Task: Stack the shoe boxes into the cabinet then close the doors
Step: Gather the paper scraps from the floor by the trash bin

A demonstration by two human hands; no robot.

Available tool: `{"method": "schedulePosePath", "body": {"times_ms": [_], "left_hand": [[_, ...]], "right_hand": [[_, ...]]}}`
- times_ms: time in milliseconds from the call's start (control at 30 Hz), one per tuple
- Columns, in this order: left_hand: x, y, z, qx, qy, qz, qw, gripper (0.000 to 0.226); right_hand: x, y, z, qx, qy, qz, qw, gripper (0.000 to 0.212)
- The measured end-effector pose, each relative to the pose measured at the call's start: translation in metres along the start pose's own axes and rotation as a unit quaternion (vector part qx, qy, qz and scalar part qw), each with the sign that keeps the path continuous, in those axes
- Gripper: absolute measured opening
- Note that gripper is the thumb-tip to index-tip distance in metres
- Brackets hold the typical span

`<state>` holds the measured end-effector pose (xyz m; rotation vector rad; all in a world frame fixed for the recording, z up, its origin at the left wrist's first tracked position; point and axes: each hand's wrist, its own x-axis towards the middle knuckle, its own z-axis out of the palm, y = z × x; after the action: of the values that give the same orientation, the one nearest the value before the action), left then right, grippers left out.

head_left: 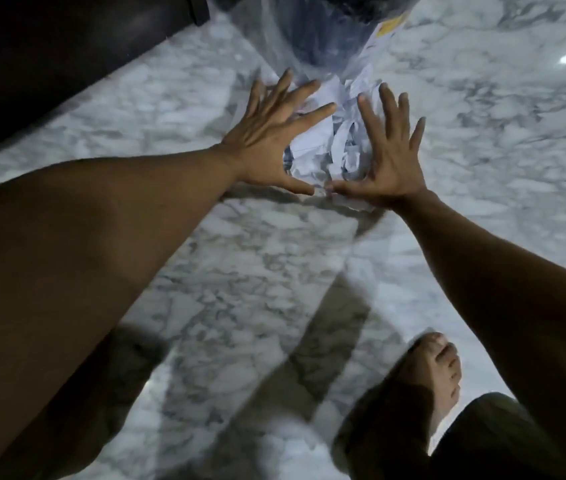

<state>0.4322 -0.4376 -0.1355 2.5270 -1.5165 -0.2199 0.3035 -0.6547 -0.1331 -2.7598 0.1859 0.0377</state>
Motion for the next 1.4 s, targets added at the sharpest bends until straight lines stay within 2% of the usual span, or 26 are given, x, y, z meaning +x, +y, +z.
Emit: {"method": "schedulePosePath", "body": {"times_ms": [67, 133, 367, 433, 567, 633, 700, 833, 933, 1133, 1400], "left_hand": [[0.006, 0.001, 0.002, -0.013, -0.03, 0.005, 0.999, 0.123], [0.009, 0.002, 0.006, -0.022, -0.062, -0.008, 0.998, 0.121], [-0.007, -0.004, 0.017, -0.01, -0.01, 0.009, 1.0, 0.099], [-0.012, -0.003, 0.019, -0.019, 0.001, 0.015, 1.0, 0.1], [-0.009, -0.006, 0.01, 0.023, 0.033, 0.05, 0.998, 0.116], [-0.005, -0.01, 0.0, 0.034, 0.045, 0.047, 0.997, 0.122], [-0.001, -0.016, -0.009, 0.044, 0.037, 0.033, 0.998, 0.127], [0.008, -0.02, -0.011, 0.047, -0.013, 0.045, 0.998, 0.127], [0.013, -0.017, -0.004, 0.03, -0.054, 0.031, 0.998, 0.122], [0.009, -0.021, 0.005, -0.017, -0.087, 0.002, 0.996, 0.112], [-0.002, -0.014, 0.013, -0.003, -0.042, 0.01, 0.999, 0.102]], "right_hand": [[0.006, 0.006, -0.004, -0.011, -0.064, -0.018, 0.998, 0.131], [0.006, 0.007, -0.003, -0.006, -0.092, -0.025, 0.995, 0.132], [-0.007, -0.006, 0.013, -0.005, -0.065, -0.017, 0.998, 0.134], [-0.01, -0.009, 0.013, -0.006, -0.039, -0.009, 0.999, 0.136], [-0.01, 0.0, 0.008, -0.046, 0.102, -0.036, 0.993, 0.138], [-0.009, 0.013, -0.002, -0.057, 0.124, -0.049, 0.989, 0.138], [-0.002, 0.022, -0.017, -0.069, 0.072, -0.074, 0.992, 0.139], [0.024, 0.019, -0.031, -0.108, -0.093, -0.123, 0.982, 0.142], [0.037, 0.016, -0.021, -0.14, -0.157, -0.151, 0.966, 0.142], [0.034, 0.017, -0.007, -0.118, -0.164, -0.132, 0.97, 0.141], [0.018, 0.008, 0.007, -0.096, -0.115, -0.106, 0.983, 0.136]]}}
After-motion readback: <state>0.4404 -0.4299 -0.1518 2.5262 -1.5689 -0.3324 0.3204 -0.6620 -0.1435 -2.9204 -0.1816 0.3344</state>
